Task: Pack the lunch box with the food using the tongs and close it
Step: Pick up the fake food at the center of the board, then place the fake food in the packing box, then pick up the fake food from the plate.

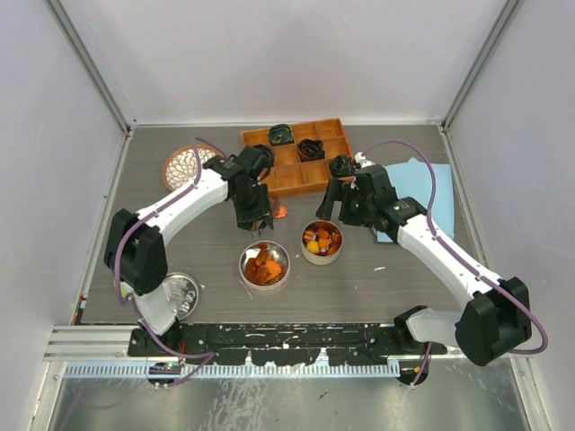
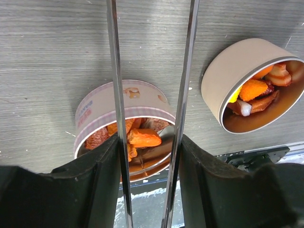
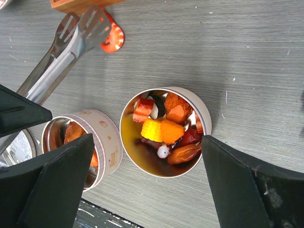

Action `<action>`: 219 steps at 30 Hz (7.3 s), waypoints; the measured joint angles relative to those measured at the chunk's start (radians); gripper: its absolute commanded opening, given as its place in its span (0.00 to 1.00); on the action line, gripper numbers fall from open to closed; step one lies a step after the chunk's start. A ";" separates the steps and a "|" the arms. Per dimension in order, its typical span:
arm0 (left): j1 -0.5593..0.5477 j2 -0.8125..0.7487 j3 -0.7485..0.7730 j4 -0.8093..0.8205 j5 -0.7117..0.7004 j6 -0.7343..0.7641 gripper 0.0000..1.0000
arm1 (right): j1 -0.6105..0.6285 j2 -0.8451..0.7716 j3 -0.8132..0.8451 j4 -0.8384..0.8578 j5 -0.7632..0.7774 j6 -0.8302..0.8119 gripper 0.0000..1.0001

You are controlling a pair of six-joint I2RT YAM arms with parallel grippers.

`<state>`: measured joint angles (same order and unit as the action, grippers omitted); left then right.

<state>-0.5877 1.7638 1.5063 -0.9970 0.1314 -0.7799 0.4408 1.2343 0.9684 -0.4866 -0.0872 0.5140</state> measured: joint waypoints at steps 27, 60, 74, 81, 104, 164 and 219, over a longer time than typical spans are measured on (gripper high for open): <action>-0.149 0.198 0.263 -0.153 -0.157 0.028 0.41 | -0.005 0.008 -0.050 0.007 -0.035 -0.003 1.00; -0.176 -0.034 0.269 -0.270 -0.183 0.071 0.17 | -0.006 -0.011 -0.071 0.007 -0.042 0.008 1.00; -0.293 -0.451 -0.090 -0.296 -0.018 0.035 0.21 | -0.006 -0.043 -0.112 0.013 -0.078 0.056 1.00; -0.333 -0.454 -0.132 -0.293 -0.011 0.031 0.27 | -0.006 -0.076 -0.145 0.015 -0.089 0.087 1.00; -0.362 -0.376 -0.142 -0.315 -0.020 0.064 0.32 | -0.006 -0.085 -0.174 0.021 -0.091 0.095 1.00; 0.575 0.059 0.289 -0.187 -0.056 0.413 0.44 | -0.006 -0.089 -0.044 -0.056 -0.066 0.056 1.00; 0.578 0.181 0.275 -0.252 -0.100 0.486 0.35 | -0.011 -0.068 -0.042 -0.067 -0.069 0.042 1.00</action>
<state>-0.0097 1.9446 1.7813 -1.2488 0.0315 -0.2943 0.4297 1.1660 0.9268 -0.5537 -0.1558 0.5556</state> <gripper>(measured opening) 0.376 0.998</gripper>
